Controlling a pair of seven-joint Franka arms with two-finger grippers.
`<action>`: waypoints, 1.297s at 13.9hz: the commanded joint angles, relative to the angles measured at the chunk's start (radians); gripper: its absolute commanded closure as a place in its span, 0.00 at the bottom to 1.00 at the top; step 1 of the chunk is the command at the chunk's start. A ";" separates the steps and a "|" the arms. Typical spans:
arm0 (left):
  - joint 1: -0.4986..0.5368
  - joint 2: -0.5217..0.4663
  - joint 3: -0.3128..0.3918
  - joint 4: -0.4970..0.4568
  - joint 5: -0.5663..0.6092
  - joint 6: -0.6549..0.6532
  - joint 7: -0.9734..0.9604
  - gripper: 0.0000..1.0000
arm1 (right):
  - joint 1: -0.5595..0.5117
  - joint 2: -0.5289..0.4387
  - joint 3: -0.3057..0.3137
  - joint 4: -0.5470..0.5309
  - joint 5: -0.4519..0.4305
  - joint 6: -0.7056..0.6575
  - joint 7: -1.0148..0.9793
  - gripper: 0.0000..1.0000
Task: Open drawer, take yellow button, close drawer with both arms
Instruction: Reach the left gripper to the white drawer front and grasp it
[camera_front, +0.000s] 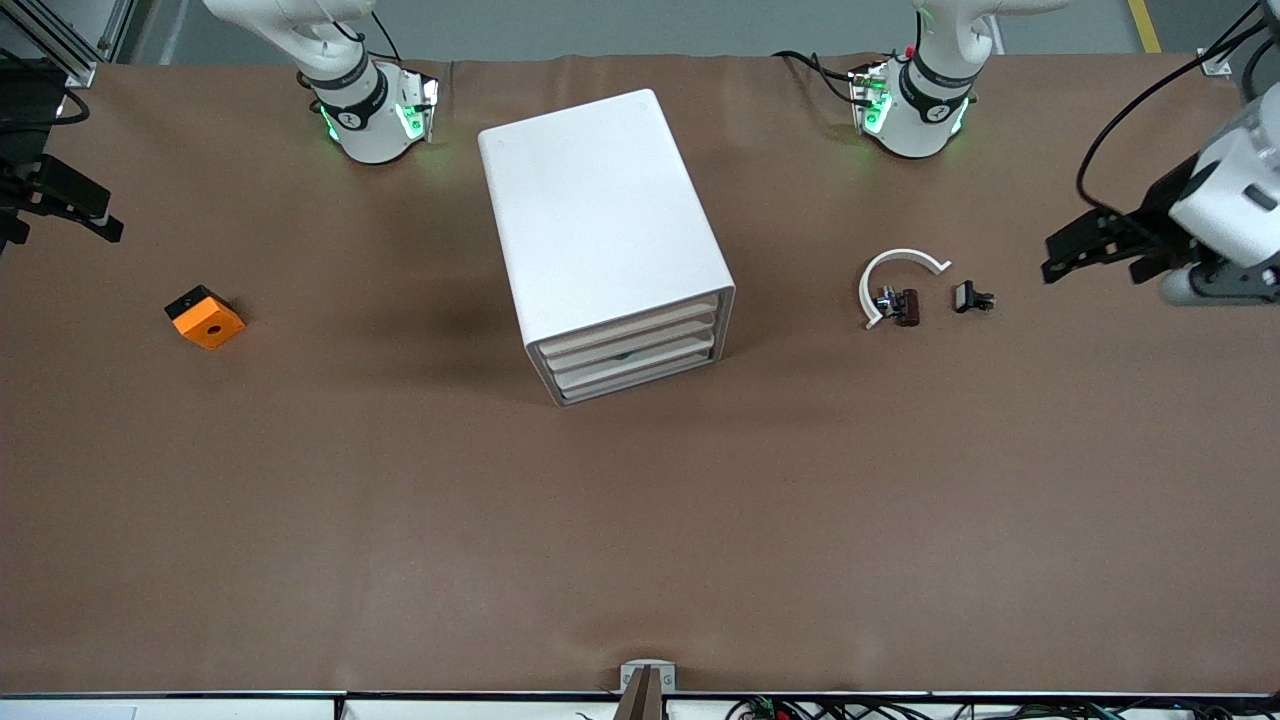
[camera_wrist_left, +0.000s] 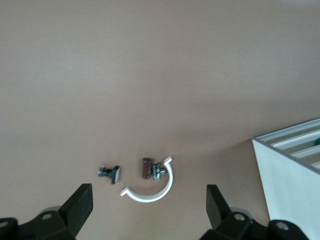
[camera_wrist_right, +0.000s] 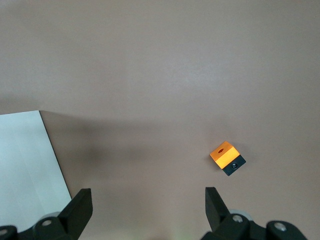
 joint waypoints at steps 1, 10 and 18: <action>-0.057 0.081 -0.007 0.046 -0.018 0.037 0.019 0.00 | 0.005 0.008 -0.002 0.021 -0.014 -0.012 0.011 0.00; -0.122 0.374 -0.012 0.152 -0.413 0.125 -0.115 0.00 | 0.005 0.009 -0.002 0.023 -0.014 -0.010 0.011 0.00; -0.146 0.532 -0.013 0.157 -0.915 0.368 -1.037 0.00 | 0.005 0.008 -0.002 0.023 -0.014 -0.010 0.011 0.00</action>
